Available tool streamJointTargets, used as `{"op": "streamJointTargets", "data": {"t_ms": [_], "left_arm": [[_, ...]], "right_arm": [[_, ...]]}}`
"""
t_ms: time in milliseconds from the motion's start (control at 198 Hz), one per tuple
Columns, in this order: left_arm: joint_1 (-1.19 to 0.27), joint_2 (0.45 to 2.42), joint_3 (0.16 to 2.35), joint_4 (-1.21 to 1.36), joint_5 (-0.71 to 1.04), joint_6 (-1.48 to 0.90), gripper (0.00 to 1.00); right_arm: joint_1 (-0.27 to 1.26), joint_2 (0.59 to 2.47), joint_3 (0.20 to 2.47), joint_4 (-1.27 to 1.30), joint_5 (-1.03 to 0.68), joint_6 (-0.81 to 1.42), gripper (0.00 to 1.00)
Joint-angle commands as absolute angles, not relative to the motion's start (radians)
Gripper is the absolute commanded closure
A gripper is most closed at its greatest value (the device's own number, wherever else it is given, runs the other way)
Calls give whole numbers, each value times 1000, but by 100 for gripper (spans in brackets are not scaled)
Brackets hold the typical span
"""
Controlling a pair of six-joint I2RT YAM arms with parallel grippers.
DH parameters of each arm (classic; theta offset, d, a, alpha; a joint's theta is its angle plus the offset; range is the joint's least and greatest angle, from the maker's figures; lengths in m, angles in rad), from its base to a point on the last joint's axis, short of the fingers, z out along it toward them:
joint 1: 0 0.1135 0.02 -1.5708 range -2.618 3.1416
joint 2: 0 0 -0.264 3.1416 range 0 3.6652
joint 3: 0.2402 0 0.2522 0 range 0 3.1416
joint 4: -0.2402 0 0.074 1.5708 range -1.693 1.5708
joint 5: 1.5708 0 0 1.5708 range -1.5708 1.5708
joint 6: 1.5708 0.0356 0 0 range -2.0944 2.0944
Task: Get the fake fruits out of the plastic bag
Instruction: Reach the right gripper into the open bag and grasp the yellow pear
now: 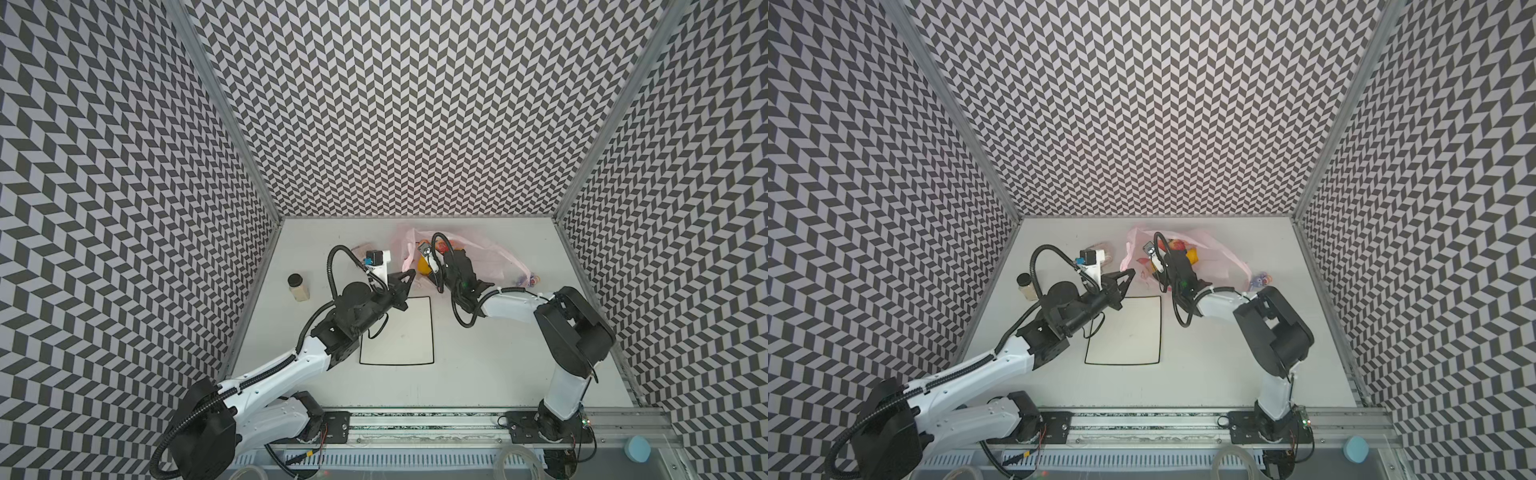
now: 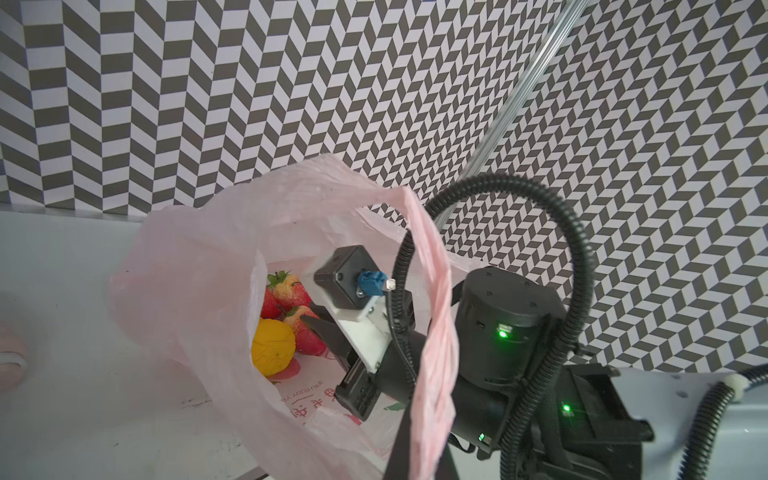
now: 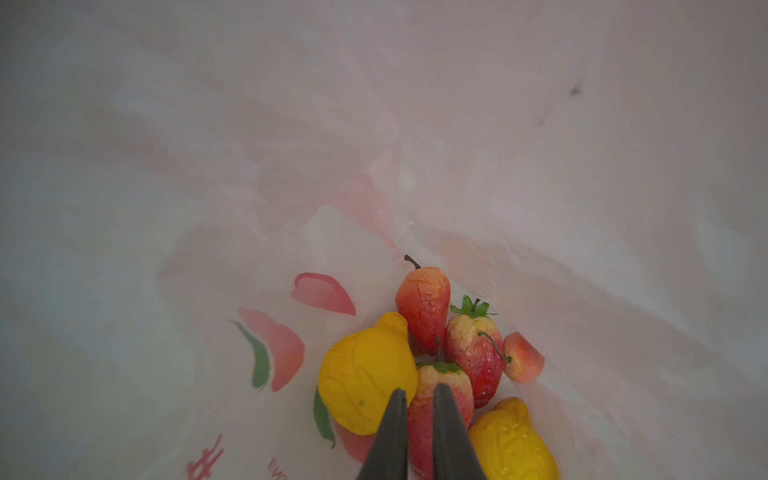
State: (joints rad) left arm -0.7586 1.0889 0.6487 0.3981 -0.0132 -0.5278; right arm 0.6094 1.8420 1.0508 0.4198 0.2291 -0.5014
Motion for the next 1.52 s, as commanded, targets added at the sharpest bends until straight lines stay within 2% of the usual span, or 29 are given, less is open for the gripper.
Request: {"op": "streamJointTargets", "data": {"t_ms": [0,116,212,444,626,707,843,1061,1510], "left_arm": [[-764,1073,638,351,-16,-498,100],[-763,1070,640,309,-13,-490,100],[-769,1065,634,292,-11,-492,100],[-790,1056,623,260,-9,-497,100],[-809,1032,604,226,-11,-507,100],[-815,1018,598,208,-13,-508,100],[-819,995,590,185,-23,-510,100],[-819,974,589,163,-41,-511,100],[-819,949,580,159,-84,-515,100]], "right_arm": [[591,1876,1131,390,195,-477,82],[577,1921,1200,289,151,-326,71],[575,1969,1259,224,166,-177,50],[572,2040,1324,201,159,62,26],[567,2102,1373,225,136,154,21],[566,2135,1392,232,138,176,15],[567,2184,1421,227,141,201,11],[566,2237,1466,200,183,223,7],[568,2281,1600,-57,196,231,17]]}}
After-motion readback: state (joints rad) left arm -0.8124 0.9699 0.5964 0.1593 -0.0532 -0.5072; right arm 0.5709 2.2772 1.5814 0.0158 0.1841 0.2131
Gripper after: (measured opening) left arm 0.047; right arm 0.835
